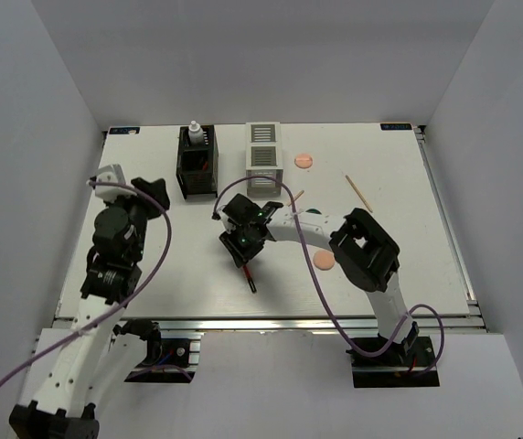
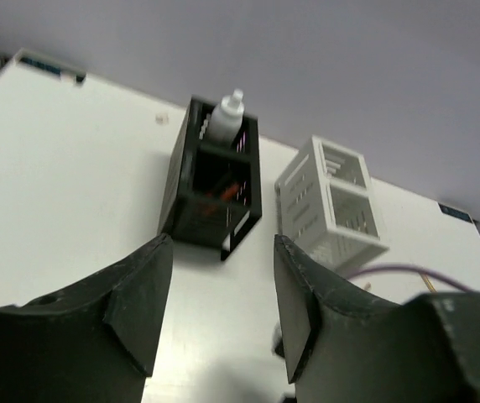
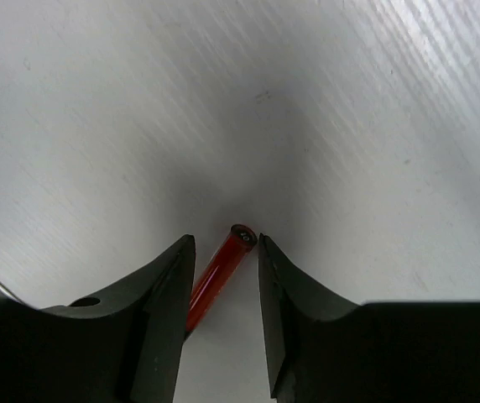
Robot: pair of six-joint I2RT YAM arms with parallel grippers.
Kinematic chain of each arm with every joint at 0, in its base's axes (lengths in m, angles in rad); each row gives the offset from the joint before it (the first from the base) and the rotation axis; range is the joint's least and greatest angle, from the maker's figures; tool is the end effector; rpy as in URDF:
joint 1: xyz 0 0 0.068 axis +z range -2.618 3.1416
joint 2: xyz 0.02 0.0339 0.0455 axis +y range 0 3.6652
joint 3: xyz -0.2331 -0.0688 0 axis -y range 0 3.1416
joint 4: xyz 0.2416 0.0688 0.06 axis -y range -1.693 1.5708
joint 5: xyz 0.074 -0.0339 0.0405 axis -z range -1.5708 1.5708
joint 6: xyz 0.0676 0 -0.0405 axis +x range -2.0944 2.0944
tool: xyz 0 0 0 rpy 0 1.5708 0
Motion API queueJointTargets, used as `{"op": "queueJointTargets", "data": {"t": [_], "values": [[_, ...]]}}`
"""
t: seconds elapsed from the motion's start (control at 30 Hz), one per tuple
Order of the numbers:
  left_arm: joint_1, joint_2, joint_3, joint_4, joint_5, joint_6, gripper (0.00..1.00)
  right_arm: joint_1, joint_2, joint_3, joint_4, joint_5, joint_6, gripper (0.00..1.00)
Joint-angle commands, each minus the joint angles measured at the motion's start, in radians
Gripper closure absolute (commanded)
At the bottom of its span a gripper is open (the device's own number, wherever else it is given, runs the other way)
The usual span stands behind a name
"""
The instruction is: Organize the makeup
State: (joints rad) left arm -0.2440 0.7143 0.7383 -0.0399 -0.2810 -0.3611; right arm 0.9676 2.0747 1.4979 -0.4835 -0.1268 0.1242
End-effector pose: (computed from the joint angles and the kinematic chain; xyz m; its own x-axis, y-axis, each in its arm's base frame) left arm 0.2208 -0.0357 0.3298 -0.0014 -0.3495 -0.9369 -0.0400 0.9362 -0.3491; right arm 0.2407 0.3645 0.1131 -0.5967 -0.6496 -0.4712 -0.7841 0.5969 0.1700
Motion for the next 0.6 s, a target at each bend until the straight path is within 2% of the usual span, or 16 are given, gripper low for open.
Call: {"op": "queueJointTargets", "data": {"t": [0.0, 0.13, 0.17, 0.23, 0.27, 0.37, 0.43, 0.5, 0.53, 0.57], "values": [[0.003, -0.093, -0.051, -0.216, 0.006, -0.142, 0.38, 0.036, 0.071, 0.041, -0.087, 0.097, -0.011, 0.58], [0.003, -0.145, -0.089, -0.325, 0.051, -0.240, 0.37, 0.062, 0.082, 0.018, -0.078, 0.193, -0.066, 0.68], [0.003, -0.151, -0.099, -0.333, 0.054, -0.260, 0.38, 0.063, 0.078, 0.001, -0.067, 0.213, -0.083, 0.74], [0.003, -0.173, -0.111, -0.341, 0.052, -0.275, 0.37, 0.063, 0.055, -0.057, -0.028, 0.271, -0.121, 0.82], [0.003, -0.180, -0.120, -0.339, 0.051, -0.277, 0.37, 0.063, 0.047, -0.077, -0.009, 0.309, -0.162, 0.91], [0.003, -0.196, -0.132, -0.342, 0.055, -0.279, 0.37, 0.062, 0.007, -0.154, 0.069, 0.361, -0.251, 1.00], [0.005, -0.197, -0.137, -0.347, 0.063, -0.282, 0.37, 0.048, -0.022, -0.168, 0.103, 0.319, -0.294, 1.00], [0.005, -0.199, -0.149, -0.347, 0.081, -0.291, 0.37, 0.014, -0.039, -0.144, 0.102, 0.187, -0.319, 1.00], [0.003, -0.202, -0.155, -0.344, 0.088, -0.302, 0.37, -0.004, -0.051, -0.078, 0.088, 0.111, -0.336, 1.00], [0.003, -0.203, -0.168, -0.342, 0.101, -0.308, 0.37, -0.027, -0.054, -0.038, 0.050, -0.068, -0.369, 1.00]]}}
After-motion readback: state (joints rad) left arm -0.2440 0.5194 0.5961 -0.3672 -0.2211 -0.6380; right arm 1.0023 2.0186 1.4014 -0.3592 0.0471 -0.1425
